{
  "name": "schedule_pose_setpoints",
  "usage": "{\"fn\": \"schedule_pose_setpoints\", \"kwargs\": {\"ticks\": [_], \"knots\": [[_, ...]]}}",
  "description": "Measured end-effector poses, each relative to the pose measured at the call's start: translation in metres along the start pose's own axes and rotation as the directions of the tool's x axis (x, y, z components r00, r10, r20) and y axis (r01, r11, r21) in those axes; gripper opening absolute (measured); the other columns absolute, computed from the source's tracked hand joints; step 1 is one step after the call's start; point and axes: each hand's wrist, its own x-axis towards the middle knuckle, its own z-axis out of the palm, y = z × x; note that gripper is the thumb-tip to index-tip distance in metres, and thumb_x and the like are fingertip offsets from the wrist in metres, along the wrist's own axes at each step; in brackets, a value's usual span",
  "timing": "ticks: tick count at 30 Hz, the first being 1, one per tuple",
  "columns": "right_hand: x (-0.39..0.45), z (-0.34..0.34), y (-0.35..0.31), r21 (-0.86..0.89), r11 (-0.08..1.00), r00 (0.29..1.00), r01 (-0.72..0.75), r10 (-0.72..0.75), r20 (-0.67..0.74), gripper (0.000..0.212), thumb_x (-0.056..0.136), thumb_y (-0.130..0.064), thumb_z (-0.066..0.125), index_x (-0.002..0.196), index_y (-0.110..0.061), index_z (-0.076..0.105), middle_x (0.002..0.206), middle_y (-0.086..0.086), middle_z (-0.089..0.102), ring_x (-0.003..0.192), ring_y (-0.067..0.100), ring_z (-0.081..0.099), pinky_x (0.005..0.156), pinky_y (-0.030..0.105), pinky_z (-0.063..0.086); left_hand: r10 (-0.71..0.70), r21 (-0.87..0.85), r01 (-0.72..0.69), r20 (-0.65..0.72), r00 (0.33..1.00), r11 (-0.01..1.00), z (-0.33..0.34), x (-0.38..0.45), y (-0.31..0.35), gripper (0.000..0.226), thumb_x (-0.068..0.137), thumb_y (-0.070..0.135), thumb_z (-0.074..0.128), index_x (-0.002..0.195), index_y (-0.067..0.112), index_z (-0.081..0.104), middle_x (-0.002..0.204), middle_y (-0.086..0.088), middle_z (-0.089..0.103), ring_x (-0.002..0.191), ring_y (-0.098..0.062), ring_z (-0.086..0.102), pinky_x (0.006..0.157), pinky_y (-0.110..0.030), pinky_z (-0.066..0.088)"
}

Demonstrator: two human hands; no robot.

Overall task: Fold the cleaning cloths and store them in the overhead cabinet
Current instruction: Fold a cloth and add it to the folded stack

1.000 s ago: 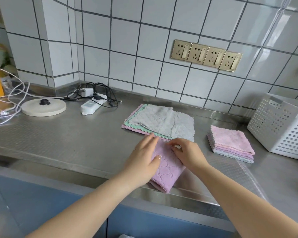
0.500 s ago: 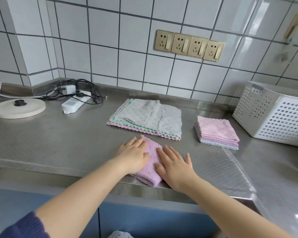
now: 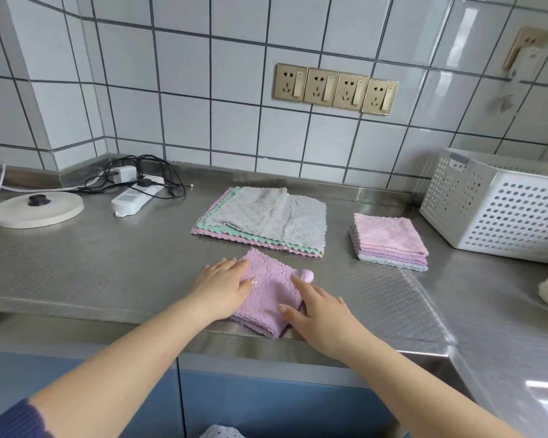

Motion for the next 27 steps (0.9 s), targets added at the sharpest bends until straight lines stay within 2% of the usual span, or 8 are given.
{"fn": "schedule_pose_setpoints", "kwargs": {"ticks": [7,11,13,15,18,20,24,27], "knots": [[0.035,0.006,-0.002,0.618,0.784,0.972,0.048,0.107,-0.211,0.064,0.084,-0.001,0.049,0.14,-0.03,0.037,0.14,0.002,0.042,0.095,0.005,0.056,0.077,0.014,0.042,-0.039,-0.204,0.033,-0.023,0.999,0.978,-0.003,-0.001,0.005,0.049,0.095,0.026,0.045,0.142,0.019,0.035,0.149,-0.007,0.036,0.138,-0.023,0.033,0.113,-0.035,0.026],[0.042,-0.007,0.0,0.989,0.149,0.957,0.021,0.284,-0.063,0.055,0.085,0.009,0.043,0.128,-0.023,0.053,0.116,0.004,0.061,0.067,0.012,0.052,0.06,0.026,0.04,-0.072,-0.509,0.043,-0.037,0.997,0.86,-0.009,0.002,0.009,0.051,0.092,0.02,0.054,0.141,0.024,0.038,0.149,-0.002,0.038,0.113,-0.016,0.053,0.09,-0.024,0.041],[0.041,-0.022,0.008,0.999,0.001,0.956,0.046,0.291,-0.044,0.049,0.087,0.011,0.041,0.124,-0.016,0.057,0.099,0.007,0.065,0.062,0.015,0.046,0.059,0.027,0.037,-0.085,-0.679,0.024,-0.056,0.995,0.734,-0.019,0.005,0.017,0.053,0.092,0.019,0.055,0.141,0.027,0.037,0.147,0.0,0.038,0.102,-0.008,0.051,0.075,-0.02,0.039],[0.039,-0.038,0.018,0.994,-0.08,0.956,0.069,0.29,-0.043,0.044,0.089,0.011,0.04,0.117,-0.015,0.063,0.089,0.005,0.07,0.065,0.016,0.052,0.06,0.026,0.046,-0.086,-0.863,0.056,0.015,0.996,0.503,-0.03,0.007,0.024,0.054,0.093,0.016,0.055,0.142,0.03,0.036,0.142,0.0,0.041,0.115,-0.011,0.049,0.076,-0.019,0.039],[0.036,-0.061,0.041,0.986,-0.133,0.955,0.103,0.29,-0.061,0.041,0.091,0.009,0.039,0.104,-0.019,0.067,0.083,0.002,0.074,0.07,0.014,0.063,0.064,0.025,0.056,0.072,-0.977,0.179,0.188,0.98,0.115,-0.038,0.014,0.039,0.049,0.093,0.004,0.051,0.136,0.029,0.046,0.132,-0.003,0.055,0.107,-0.019,0.057,0.075,-0.026,0.048],[0.037,-0.073,0.06,0.985,-0.116,0.951,0.126,0.297,-0.086,0.041,0.091,0.008,0.039,0.105,-0.018,0.068,0.091,0.004,0.073,0.075,0.015,0.064,0.073,0.027,0.056,0.195,-0.972,0.232,0.231,0.953,0.015,-0.035,0.022,0.054,0.044,0.092,0.0,0.048,0.125,0.028,0.056,0.124,-0.003,0.062,0.097,-0.019,0.061,0.074,-0.03,0.051],[0.041,-0.087,0.095,0.993,0.044,0.938,0.114,0.325,-0.122,0.036,0.092,0.0,0.044,0.098,-0.021,0.073,0.099,0.005,0.064,0.09,0.019,0.056,0.097,0.033,0.045,0.218,-0.969,0.179,0.214,0.952,0.168,-0.029,0.044,0.091,0.041,0.091,-0.005,0.048,0.11,0.028,0.064,0.099,0.002,0.065,0.073,-0.007,0.061,0.07,-0.026,0.048],[0.05,-0.104,0.125,0.944,0.329,0.92,0.023,0.363,-0.148,0.033,0.092,-0.009,0.048,0.111,-0.029,0.066,0.087,-0.004,0.057,0.07,0.011,0.051,0.06,0.018,0.043,0.155,-0.956,0.101,0.148,0.977,0.275,-0.029,0.071,0.123,0.038,0.09,-0.002,0.053,0.109,0.03,0.063,0.115,0.001,0.057,0.072,-0.003,0.059,0.068,-0.025,0.044]]}}
